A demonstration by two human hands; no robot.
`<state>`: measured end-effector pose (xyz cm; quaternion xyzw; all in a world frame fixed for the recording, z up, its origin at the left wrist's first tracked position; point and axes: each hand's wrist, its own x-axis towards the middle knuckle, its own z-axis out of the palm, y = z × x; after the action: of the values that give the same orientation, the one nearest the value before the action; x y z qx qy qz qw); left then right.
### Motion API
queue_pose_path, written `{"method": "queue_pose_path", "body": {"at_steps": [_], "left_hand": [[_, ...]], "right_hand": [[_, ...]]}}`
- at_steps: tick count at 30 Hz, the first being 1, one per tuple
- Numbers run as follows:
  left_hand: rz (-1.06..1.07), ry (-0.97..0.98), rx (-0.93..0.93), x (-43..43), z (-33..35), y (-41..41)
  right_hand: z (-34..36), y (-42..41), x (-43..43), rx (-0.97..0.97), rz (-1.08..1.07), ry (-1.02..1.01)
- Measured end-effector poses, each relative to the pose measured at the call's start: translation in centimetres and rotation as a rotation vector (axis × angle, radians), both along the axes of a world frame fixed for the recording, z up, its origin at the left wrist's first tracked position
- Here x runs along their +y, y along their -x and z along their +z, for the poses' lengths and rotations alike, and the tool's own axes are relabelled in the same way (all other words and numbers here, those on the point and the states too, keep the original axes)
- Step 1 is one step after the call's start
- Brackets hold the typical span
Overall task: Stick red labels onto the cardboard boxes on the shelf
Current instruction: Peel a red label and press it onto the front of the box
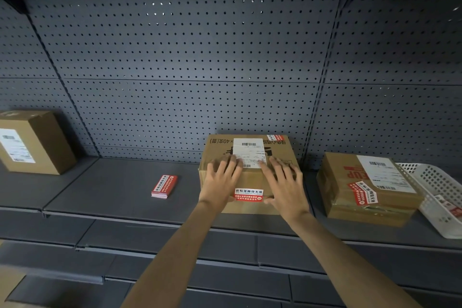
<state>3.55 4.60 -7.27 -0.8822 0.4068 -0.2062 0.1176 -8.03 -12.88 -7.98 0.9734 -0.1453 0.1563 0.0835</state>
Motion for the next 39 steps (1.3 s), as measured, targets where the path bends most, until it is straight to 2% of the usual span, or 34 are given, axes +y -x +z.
{"method": "queue_pose_path", "body": {"at_steps": [4,10,19,25,30,33,34,37,39], "left_hand": [[-0.005,0.023,0.015,0.2,-0.1,0.1],[-0.019,0.164,0.016,0.0,-0.4,0.1],[-0.138,0.213,0.008,1.3,0.7,-2.0],[-0.155,0.186,0.095,1.8,1.2,-1.7],[-0.148,0.127,0.074,1.9,0.6,-1.9],[-0.149,0.149,0.098,1.9,0.9,-1.6],[-0.168,0.158,0.123,2.0,1.0,-1.5],[-0.177,0.14,0.352,2.3,2.1,-1.3],[-0.18,0.196,0.472,2.2,3.2,-1.3]], "right_hand": [[-0.2,0.1,-0.2,-0.037,0.02,-0.014],[-0.7,-0.1,0.3,-0.163,0.017,-0.018],[-0.9,-0.2,-1.0,-0.174,0.091,-0.062],[-0.8,0.1,-0.6,-0.194,0.094,-0.1],[-0.6,-0.5,0.3,-0.244,0.048,-0.116],[-0.5,-0.4,-0.5,-0.258,0.101,-0.151],[-0.4,-0.1,-1.0,-0.244,0.128,-0.158],[0.6,0.5,-1.9,-0.187,0.192,-0.209],[1.4,0.9,-2.3,-0.155,0.223,-0.289]]}}
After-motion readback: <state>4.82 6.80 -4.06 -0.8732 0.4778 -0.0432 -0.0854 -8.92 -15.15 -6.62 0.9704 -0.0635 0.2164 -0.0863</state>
